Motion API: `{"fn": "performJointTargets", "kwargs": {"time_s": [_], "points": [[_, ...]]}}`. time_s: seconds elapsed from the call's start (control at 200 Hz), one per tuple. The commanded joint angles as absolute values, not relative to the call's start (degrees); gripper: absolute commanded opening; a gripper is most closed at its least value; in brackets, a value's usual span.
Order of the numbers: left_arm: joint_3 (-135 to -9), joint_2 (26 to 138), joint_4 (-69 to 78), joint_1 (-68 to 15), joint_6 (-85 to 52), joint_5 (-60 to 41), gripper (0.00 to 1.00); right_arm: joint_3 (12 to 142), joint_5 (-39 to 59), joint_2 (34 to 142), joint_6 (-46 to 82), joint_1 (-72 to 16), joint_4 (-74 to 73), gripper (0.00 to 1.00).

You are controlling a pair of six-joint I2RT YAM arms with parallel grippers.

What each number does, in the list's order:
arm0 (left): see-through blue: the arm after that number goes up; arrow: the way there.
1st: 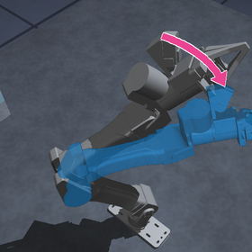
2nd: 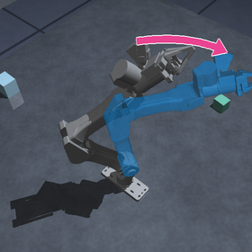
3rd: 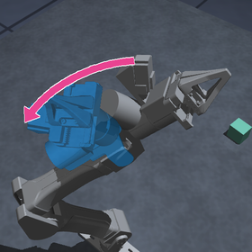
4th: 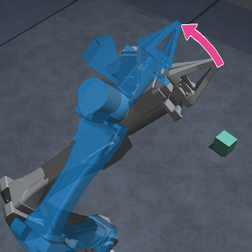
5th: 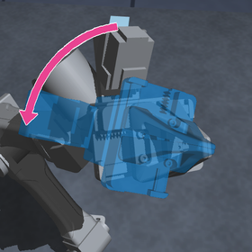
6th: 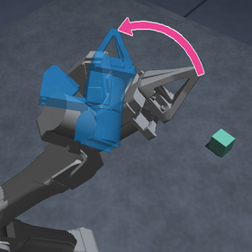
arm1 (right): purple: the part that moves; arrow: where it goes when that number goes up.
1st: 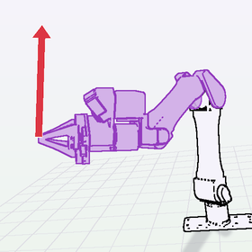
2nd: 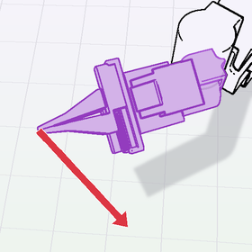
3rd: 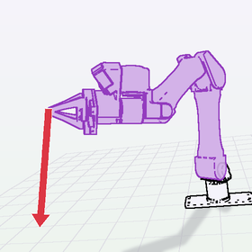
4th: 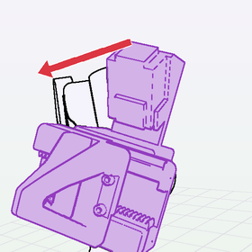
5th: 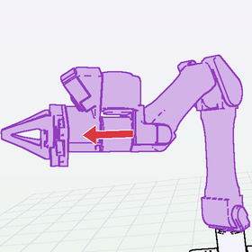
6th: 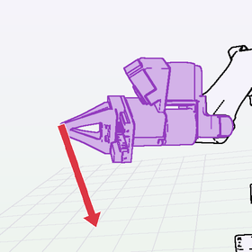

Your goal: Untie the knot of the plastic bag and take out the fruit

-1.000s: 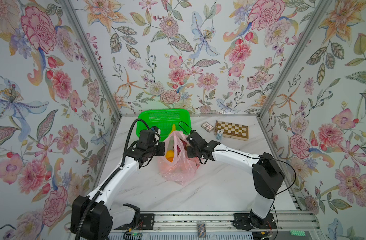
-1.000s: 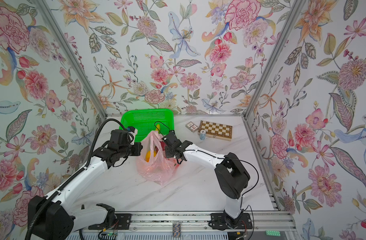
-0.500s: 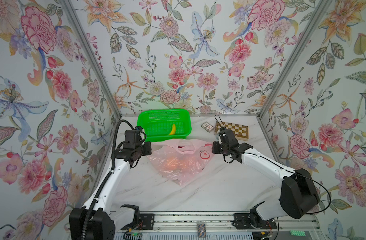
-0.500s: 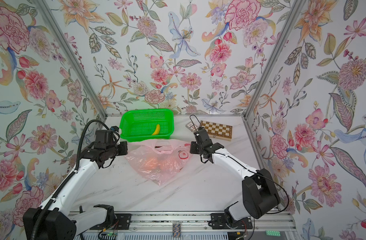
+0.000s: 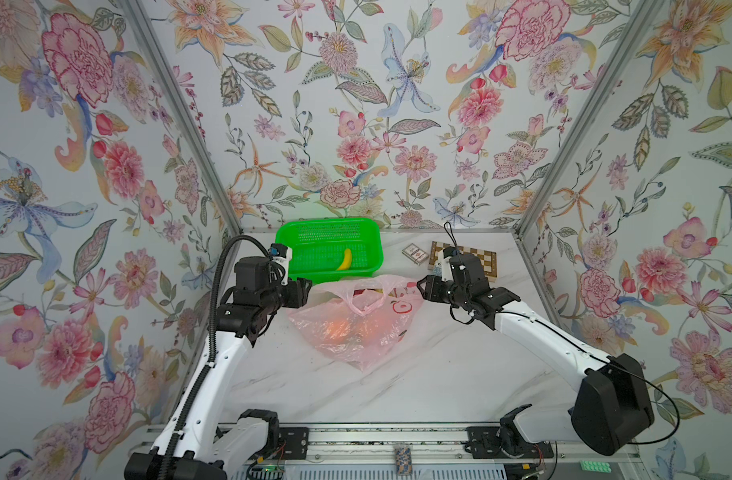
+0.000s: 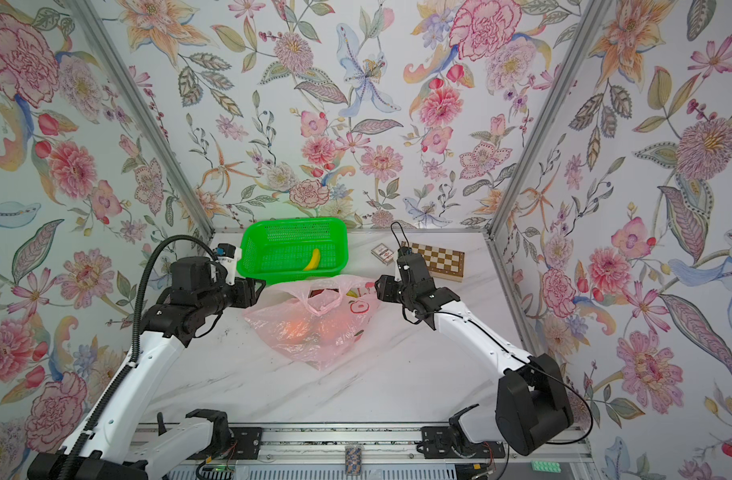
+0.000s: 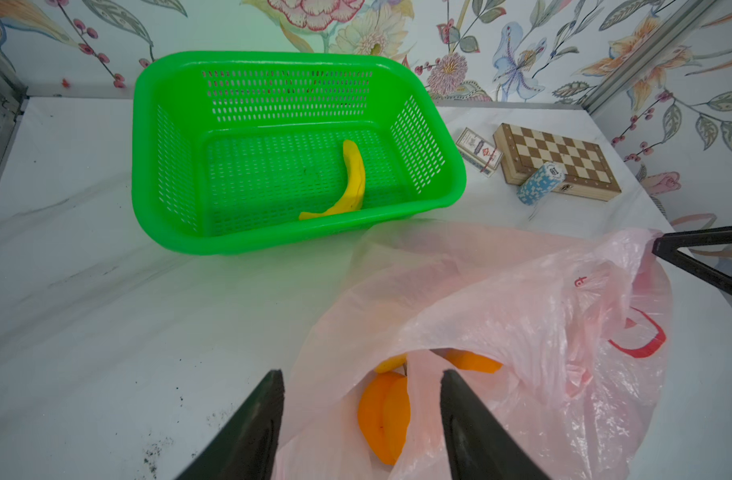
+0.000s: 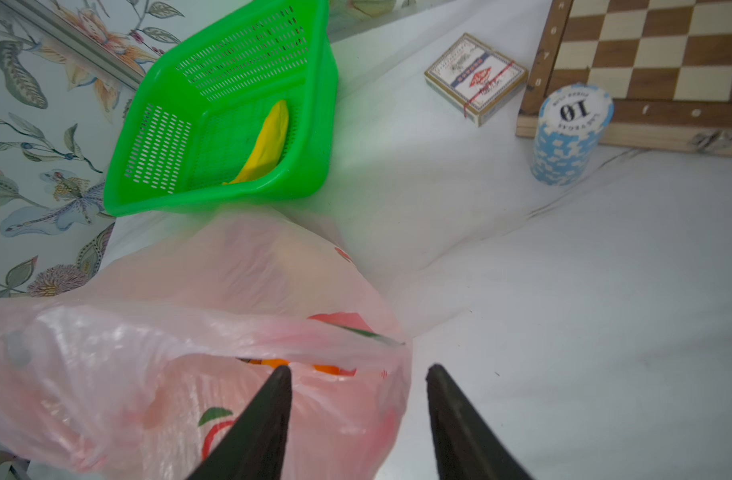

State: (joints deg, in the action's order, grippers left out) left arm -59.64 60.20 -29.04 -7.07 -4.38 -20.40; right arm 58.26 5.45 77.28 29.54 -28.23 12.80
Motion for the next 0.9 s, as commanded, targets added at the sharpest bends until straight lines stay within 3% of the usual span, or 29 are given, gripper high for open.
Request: {"fn": "performJointTargets", "kwargs": {"time_s": [0.0, 0.19, 0.385, 0.771, 0.846, 0.891], "points": [[-64.12, 60.48, -27.67, -6.74, -0.19, -27.35, 0.68, 58.63, 6.42, 72.82, 29.98, -30.14, 11.98, 0.68], [-69.51, 65.20, -27.60, -9.72, 7.77, -35.86, 0.75, 61.54, 9.65, 71.01, 27.62, -35.82, 13.77, 0.88], [-76.78, 74.03, -36.36, -17.29, 21.15, -34.50, 0.80, 66.56, 15.43, 74.97, 26.29, -39.31, 19.70, 0.92], [-85.22, 91.19, -47.38, -20.31, 26.86, -34.99, 0.81, 68.55, 20.82, 79.39, 25.45, -40.12, 22.74, 0.96], [-85.34, 92.63, -46.53, -20.34, 26.42, -32.96, 0.77, 68.66, 21.14, 79.69, 24.82, -40.12, 23.28, 0.97], [-85.49, 93.24, -45.72, -20.36, 25.64, -31.87, 0.63, 68.69, 21.26, 79.91, 24.40, -40.16, 23.53, 0.97]]}}
